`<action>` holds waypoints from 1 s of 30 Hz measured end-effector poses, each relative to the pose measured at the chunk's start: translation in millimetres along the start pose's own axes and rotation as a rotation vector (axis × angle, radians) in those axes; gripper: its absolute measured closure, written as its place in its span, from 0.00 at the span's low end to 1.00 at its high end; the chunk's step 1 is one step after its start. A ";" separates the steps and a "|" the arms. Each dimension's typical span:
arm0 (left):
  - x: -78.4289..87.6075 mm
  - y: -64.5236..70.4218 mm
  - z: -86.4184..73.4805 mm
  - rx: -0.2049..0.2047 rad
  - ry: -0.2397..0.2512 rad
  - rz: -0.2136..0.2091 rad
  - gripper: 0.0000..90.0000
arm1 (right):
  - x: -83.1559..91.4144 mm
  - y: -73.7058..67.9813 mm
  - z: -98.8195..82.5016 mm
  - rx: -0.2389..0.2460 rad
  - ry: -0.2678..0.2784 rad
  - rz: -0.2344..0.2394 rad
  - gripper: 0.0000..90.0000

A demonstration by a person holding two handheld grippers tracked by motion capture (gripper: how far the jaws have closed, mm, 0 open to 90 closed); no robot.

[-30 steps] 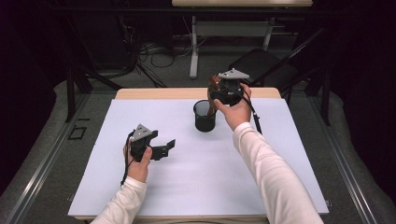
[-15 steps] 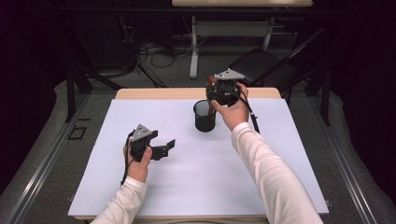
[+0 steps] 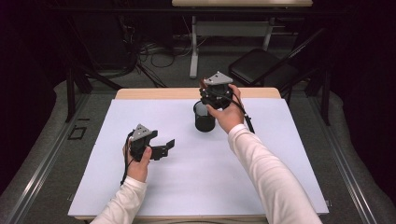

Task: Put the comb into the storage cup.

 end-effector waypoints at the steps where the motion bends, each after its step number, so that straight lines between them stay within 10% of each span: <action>1: 0.0 -0.1 0.0 0.000 0.000 0.000 0.18 | -0.2 -1.5 0.2 0.008 -0.003 -0.001 0.55; 30: 0.9 -1.6 0.3 0.006 0.004 0.003 0.18 | -6.8 -33.9 0.7 0.174 -0.014 -0.015 0.55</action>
Point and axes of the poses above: each handheld gripper's, and its own axes: x roughly backward along the jaws, z roughly out of its top, y roughly to its right, the point moved 1 cm from there along -x, roughly forward along the jaws, and after that the axes turned 6 degrees about z, right-handed, at the moved point
